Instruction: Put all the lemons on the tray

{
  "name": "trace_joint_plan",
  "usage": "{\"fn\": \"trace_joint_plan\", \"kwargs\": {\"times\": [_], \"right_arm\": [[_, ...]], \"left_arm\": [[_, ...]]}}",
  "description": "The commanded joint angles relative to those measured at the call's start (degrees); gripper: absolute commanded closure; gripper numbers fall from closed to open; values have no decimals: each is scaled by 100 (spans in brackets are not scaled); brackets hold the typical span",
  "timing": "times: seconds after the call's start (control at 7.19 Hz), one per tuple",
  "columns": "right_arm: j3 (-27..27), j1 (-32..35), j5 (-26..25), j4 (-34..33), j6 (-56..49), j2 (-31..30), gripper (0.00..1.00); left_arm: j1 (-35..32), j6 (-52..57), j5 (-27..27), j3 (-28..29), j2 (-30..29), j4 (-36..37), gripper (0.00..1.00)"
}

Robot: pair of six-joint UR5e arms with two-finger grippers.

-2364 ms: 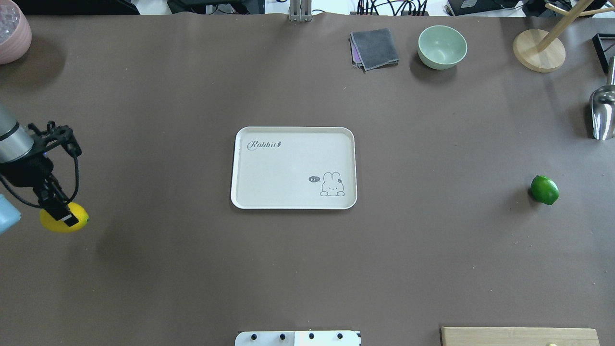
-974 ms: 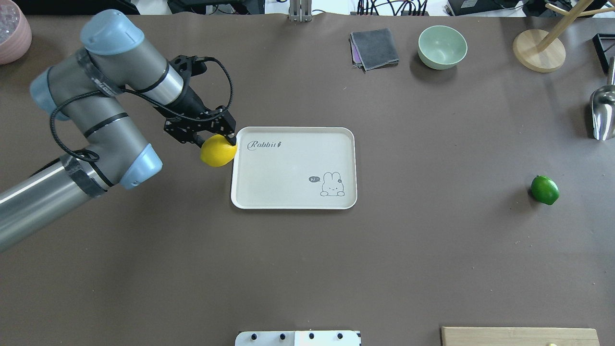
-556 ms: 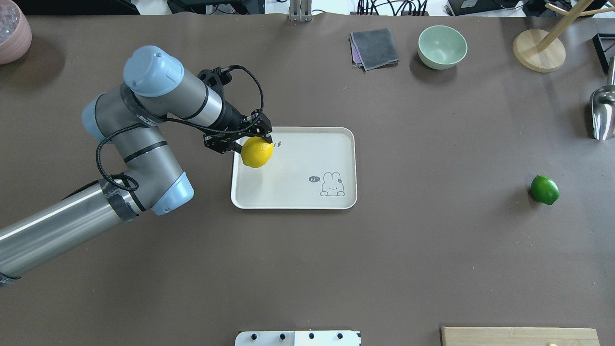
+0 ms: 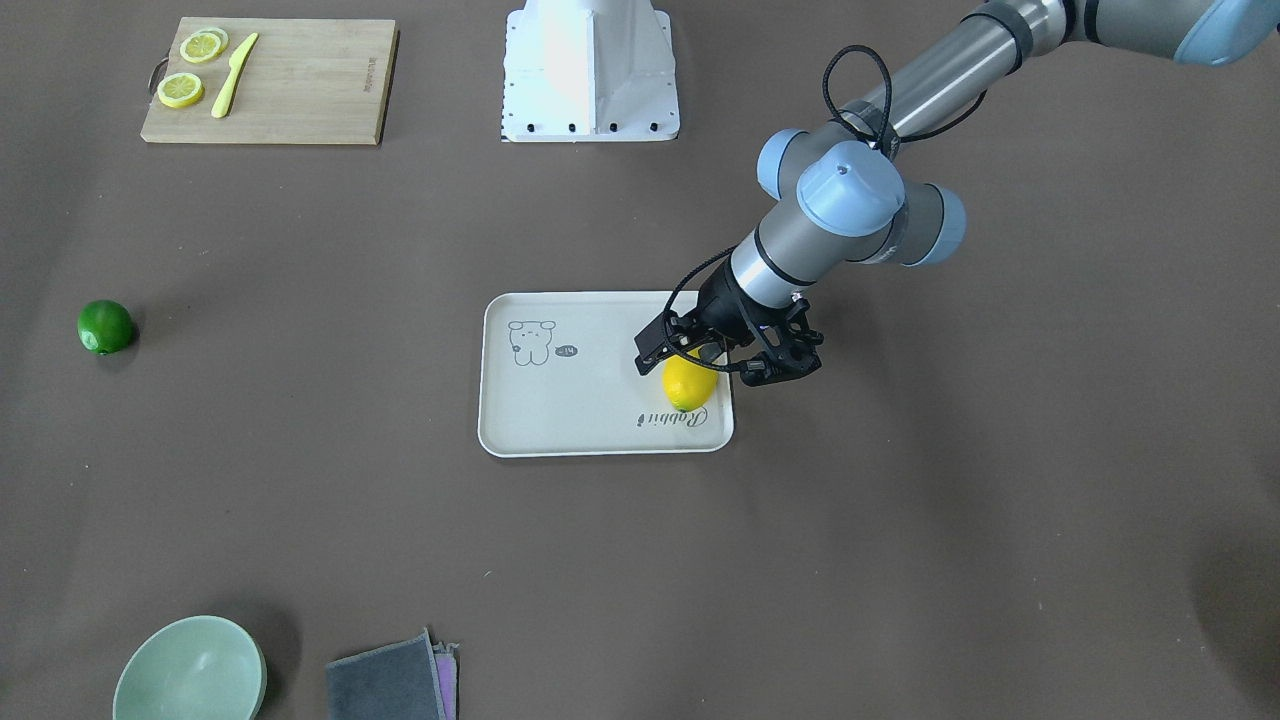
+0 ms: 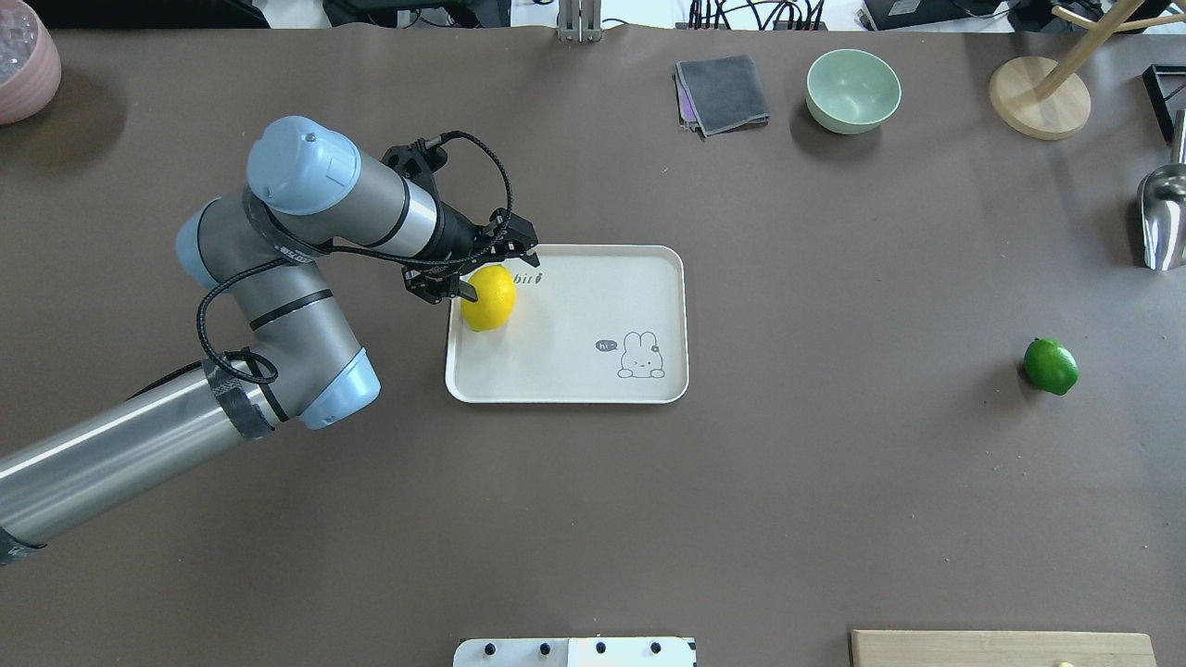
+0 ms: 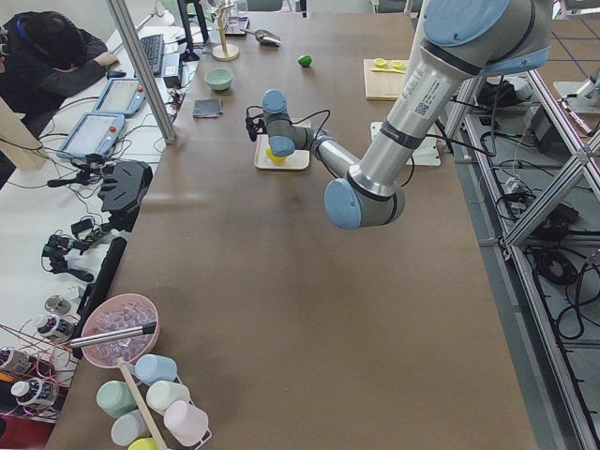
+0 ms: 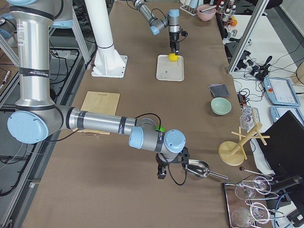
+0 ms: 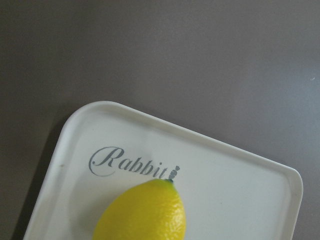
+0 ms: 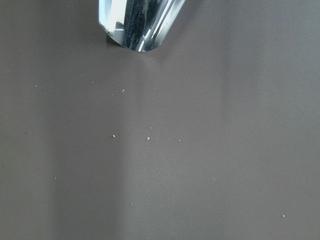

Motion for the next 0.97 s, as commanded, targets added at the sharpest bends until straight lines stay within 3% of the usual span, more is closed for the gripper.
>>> {"fn": "trace_joint_plan", "kwargs": {"times": [0.0, 0.14, 0.42, 0.83], "right_arm": [[-19, 8, 538, 0, -17, -59, 0], [42, 8, 507, 9, -61, -16, 0], [288, -18, 507, 0, 0, 10, 0], [639, -420, 263, 0, 717, -16, 0]], "left_arm": [[-499, 43, -580, 46, 77, 18, 2], [-990, 148, -1072, 177, 121, 18, 2], [-1896, 1529, -2039, 214, 567, 428, 2], [-2523, 4094, -2070, 239, 1621, 519, 3]]}}
